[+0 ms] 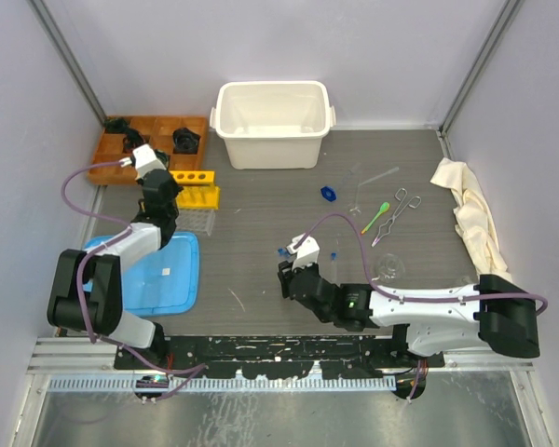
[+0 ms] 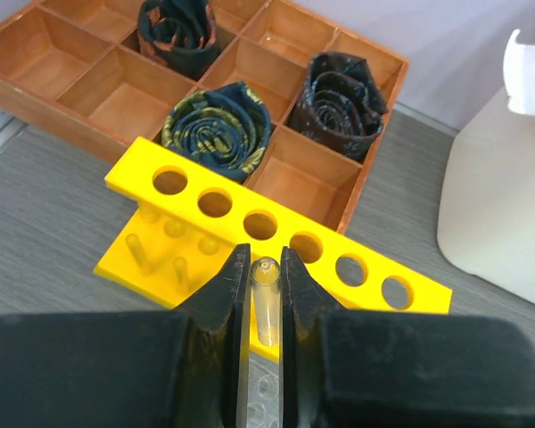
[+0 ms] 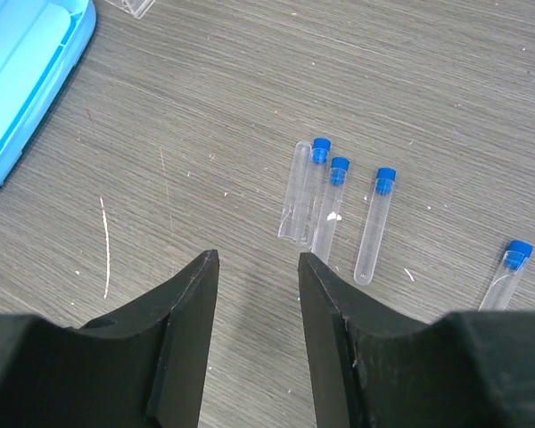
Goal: Organize the chemistry lab equipment
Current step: Insert the test tube into the slot of the test tube rack.
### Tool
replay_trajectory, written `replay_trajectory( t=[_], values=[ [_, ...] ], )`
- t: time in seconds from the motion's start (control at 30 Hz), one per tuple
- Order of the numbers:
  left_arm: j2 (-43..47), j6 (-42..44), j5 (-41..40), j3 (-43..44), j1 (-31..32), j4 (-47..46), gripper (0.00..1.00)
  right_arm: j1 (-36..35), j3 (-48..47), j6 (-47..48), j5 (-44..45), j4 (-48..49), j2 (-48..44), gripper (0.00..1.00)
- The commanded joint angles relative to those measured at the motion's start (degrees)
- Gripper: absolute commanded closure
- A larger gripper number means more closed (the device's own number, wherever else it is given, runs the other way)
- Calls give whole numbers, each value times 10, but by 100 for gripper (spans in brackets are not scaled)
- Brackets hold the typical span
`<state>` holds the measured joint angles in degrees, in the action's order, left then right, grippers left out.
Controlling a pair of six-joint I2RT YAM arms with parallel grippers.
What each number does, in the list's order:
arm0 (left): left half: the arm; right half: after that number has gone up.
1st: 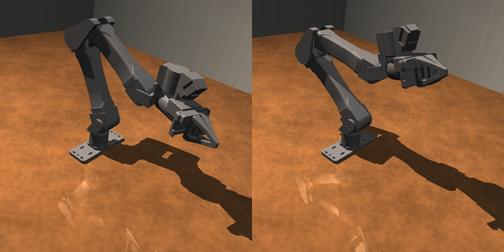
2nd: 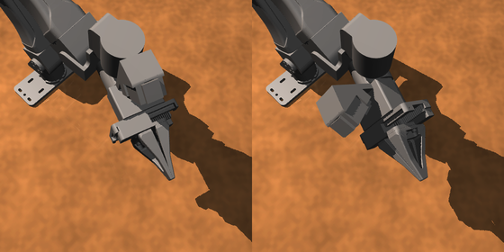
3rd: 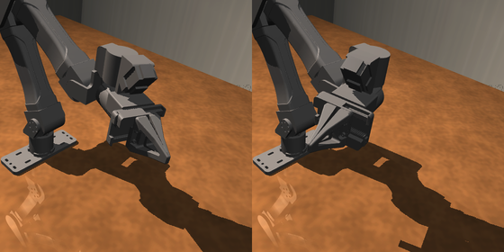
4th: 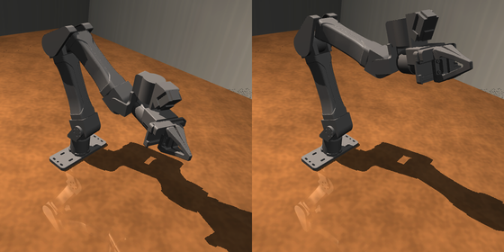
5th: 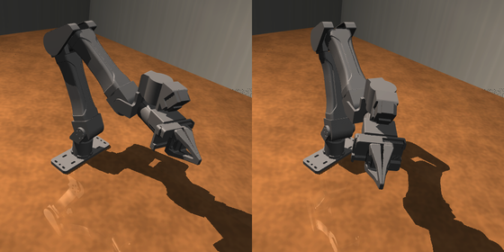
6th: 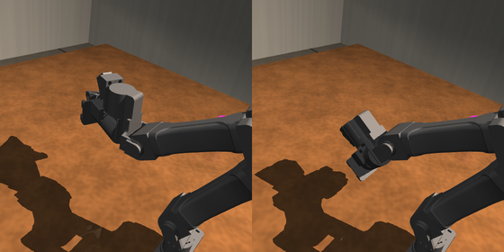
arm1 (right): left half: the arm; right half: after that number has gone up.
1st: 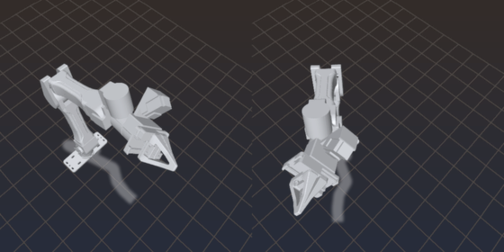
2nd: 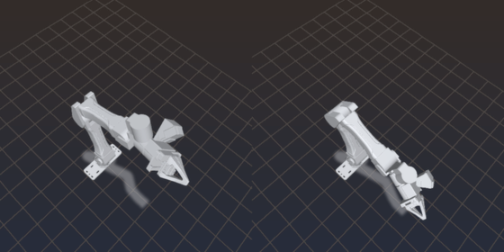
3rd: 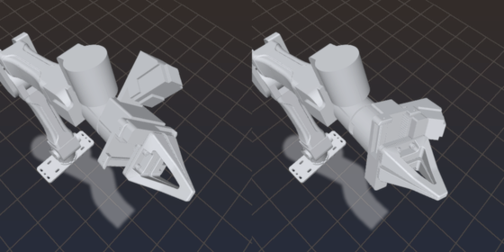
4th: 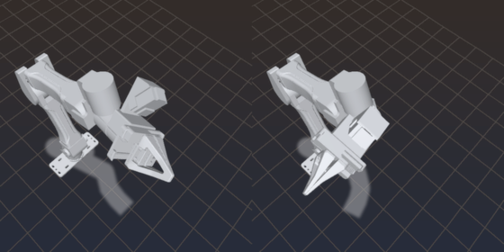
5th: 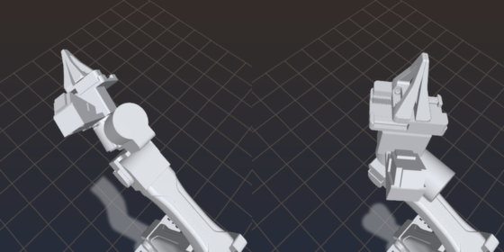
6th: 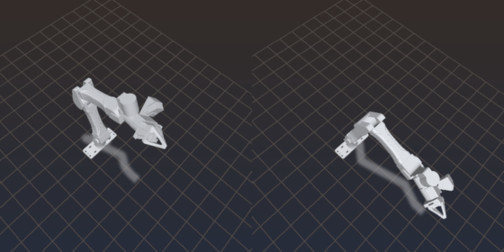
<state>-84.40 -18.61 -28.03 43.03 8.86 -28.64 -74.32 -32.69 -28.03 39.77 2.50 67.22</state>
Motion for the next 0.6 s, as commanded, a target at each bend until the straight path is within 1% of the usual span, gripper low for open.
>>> replay_trajectory(
  t=[0.0, 0.33, 0.57],
  values=[
    [-9, 2, 12, 10, -2, -78, 100, 7, -6, -4, 2, 23, 0, 52],
    [-39, 23, 16, 25, -3, -101, 100, 20, -6, 2, -8, 33, 9, 53],
    [-30, 30, 20, 28, -2, -102, 100, 33, -3, 5, -21, 37, 12, 52]
  ],
)
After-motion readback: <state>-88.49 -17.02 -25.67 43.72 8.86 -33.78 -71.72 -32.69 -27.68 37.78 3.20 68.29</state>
